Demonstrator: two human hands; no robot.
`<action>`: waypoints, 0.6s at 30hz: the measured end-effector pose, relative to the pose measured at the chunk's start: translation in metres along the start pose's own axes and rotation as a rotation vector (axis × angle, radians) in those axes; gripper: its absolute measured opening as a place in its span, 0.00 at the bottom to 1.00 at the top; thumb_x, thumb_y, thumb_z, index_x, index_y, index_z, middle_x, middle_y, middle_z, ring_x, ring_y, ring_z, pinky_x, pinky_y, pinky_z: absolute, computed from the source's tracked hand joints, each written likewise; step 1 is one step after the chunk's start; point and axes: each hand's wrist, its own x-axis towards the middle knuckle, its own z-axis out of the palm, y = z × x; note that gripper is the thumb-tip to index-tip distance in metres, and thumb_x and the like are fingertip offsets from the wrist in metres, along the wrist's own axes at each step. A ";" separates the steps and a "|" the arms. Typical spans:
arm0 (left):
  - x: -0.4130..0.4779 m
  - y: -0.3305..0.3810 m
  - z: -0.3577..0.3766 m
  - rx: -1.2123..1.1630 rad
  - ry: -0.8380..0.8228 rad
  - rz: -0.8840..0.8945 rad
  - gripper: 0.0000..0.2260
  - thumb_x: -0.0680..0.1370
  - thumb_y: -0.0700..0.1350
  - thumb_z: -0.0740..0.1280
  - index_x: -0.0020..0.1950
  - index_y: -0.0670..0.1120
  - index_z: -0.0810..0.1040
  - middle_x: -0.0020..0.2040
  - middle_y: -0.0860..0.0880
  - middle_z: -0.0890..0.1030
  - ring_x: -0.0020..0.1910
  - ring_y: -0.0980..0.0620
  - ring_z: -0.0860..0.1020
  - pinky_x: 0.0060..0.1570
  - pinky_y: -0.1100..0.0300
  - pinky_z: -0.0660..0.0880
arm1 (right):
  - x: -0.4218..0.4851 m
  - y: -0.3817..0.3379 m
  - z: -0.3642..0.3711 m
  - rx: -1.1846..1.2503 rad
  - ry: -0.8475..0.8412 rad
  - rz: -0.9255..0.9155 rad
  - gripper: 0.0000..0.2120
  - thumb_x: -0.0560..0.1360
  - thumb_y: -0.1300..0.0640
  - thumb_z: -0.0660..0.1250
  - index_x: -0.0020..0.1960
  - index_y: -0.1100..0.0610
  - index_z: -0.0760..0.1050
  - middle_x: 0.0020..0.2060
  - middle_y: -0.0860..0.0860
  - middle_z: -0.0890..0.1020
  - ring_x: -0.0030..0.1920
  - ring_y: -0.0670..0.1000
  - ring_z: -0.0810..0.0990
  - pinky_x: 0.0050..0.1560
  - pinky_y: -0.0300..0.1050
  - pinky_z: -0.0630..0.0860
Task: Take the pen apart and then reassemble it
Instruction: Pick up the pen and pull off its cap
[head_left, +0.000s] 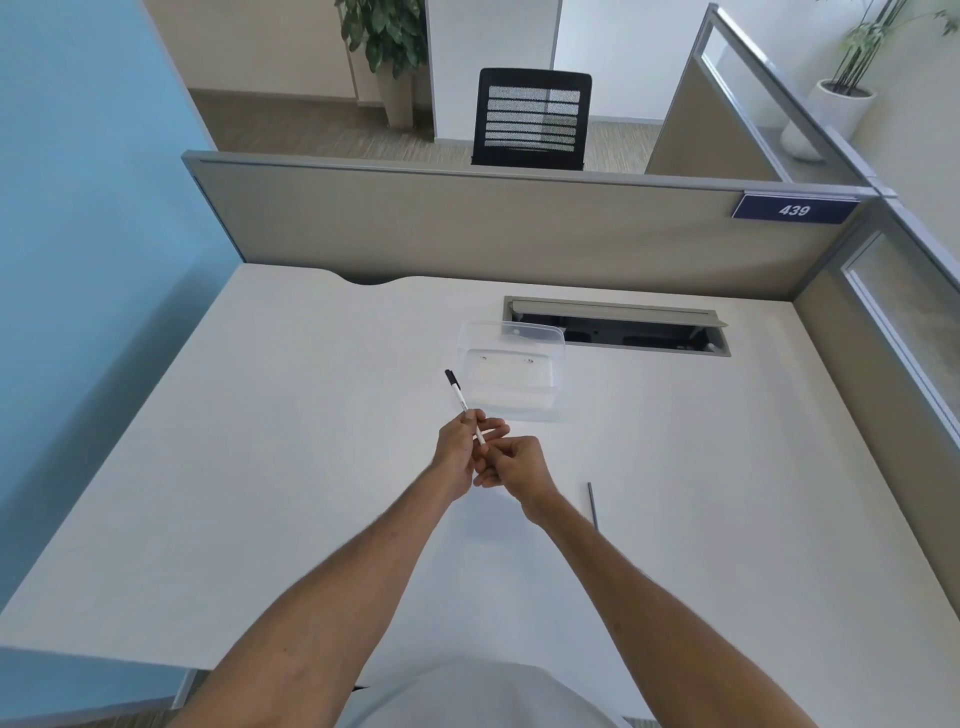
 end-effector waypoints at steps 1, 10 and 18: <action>-0.001 0.000 -0.001 -0.016 0.021 0.001 0.14 0.92 0.46 0.53 0.51 0.46 0.74 0.58 0.42 0.84 0.48 0.45 0.86 0.24 0.65 0.69 | -0.001 0.001 0.002 -0.032 0.010 -0.003 0.13 0.84 0.70 0.64 0.52 0.77 0.84 0.38 0.61 0.86 0.39 0.64 0.89 0.53 0.54 0.89; 0.009 0.010 -0.023 -0.078 -0.064 -0.058 0.20 0.93 0.47 0.52 0.77 0.37 0.75 0.73 0.40 0.83 0.73 0.32 0.82 0.47 0.49 0.86 | -0.005 0.004 0.003 0.012 -0.088 0.013 0.13 0.87 0.67 0.65 0.62 0.73 0.85 0.54 0.73 0.87 0.55 0.73 0.90 0.65 0.60 0.87; 0.017 0.001 -0.028 -0.156 0.002 -0.029 0.12 0.93 0.42 0.52 0.74 0.44 0.68 0.75 0.33 0.80 0.76 0.32 0.78 0.81 0.39 0.71 | -0.007 0.008 -0.009 -0.046 -0.094 0.131 0.13 0.84 0.66 0.66 0.61 0.69 0.88 0.46 0.56 0.86 0.47 0.55 0.81 0.56 0.47 0.83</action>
